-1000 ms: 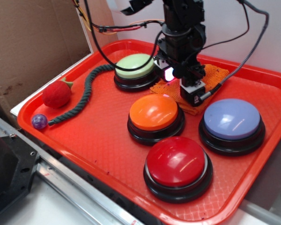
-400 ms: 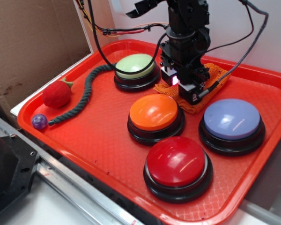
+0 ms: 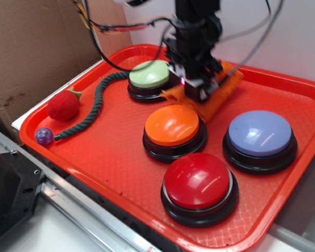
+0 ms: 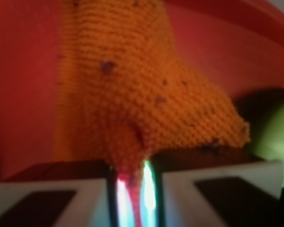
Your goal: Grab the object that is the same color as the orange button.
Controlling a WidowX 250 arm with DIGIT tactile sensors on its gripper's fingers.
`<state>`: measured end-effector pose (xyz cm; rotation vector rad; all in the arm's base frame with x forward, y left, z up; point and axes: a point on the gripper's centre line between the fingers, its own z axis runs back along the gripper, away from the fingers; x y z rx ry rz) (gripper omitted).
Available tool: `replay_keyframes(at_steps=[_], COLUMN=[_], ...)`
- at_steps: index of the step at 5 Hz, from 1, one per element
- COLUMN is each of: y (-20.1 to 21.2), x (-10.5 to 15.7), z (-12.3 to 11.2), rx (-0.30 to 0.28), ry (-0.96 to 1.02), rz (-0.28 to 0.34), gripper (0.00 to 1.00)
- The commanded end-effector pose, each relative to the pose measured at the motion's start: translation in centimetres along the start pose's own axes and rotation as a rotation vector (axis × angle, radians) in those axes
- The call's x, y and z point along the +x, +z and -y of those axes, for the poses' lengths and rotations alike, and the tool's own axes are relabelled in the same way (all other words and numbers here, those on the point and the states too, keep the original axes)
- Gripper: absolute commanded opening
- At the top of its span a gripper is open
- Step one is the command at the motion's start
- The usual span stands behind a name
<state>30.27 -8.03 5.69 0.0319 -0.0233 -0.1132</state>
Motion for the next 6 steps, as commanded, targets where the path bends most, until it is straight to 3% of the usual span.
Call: replay_keyframes(at_steps=[1, 2, 4, 6], y=[8.6, 11.3, 12.4, 11.9], x=[-3.4, -7.2, -11.3, -11.3], z=[-4.5, -6.3, -6.4, -5.8], rx=[-0.034, -0.046, -0.028, -0.010], ry=[0.066, 0.110, 0.163, 0.120], rz=[0.029, 0.038, 0.112, 0.170], gripper=[0.00, 0.00, 0.00, 0.00])
